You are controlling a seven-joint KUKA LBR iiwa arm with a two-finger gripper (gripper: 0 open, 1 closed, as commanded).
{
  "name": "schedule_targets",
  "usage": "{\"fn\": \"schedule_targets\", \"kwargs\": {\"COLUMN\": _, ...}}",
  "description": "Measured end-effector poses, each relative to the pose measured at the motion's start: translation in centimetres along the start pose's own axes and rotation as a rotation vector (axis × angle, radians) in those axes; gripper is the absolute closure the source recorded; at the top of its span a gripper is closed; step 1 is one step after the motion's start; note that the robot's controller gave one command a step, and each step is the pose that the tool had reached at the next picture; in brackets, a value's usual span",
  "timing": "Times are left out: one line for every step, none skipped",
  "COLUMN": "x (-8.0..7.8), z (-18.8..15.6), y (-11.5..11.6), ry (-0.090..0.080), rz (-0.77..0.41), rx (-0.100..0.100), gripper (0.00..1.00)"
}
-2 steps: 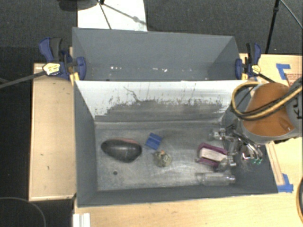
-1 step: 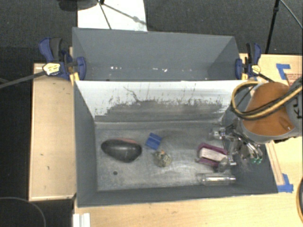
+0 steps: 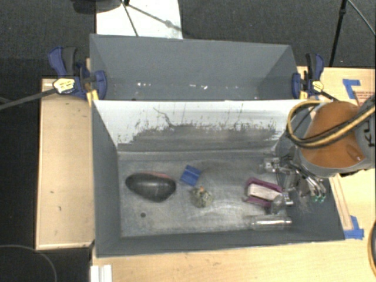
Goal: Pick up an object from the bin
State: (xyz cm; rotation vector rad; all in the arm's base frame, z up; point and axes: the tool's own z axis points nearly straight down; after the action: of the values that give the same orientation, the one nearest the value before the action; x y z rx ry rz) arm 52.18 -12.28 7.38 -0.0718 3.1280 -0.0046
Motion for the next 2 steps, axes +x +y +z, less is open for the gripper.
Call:
{"fn": "schedule_targets", "kwargs": {"x": 0.0, "z": 0.0, "y": 0.0, "ry": 0.002, "rz": -0.001, "rx": 0.0, "gripper": 1.0}}
{"fn": "schedule_targets", "kwargs": {"x": -0.2, "z": -4.4, "y": 0.0, "ry": 0.007, "rz": -0.002, "rx": -0.001, "gripper": 1.0}}
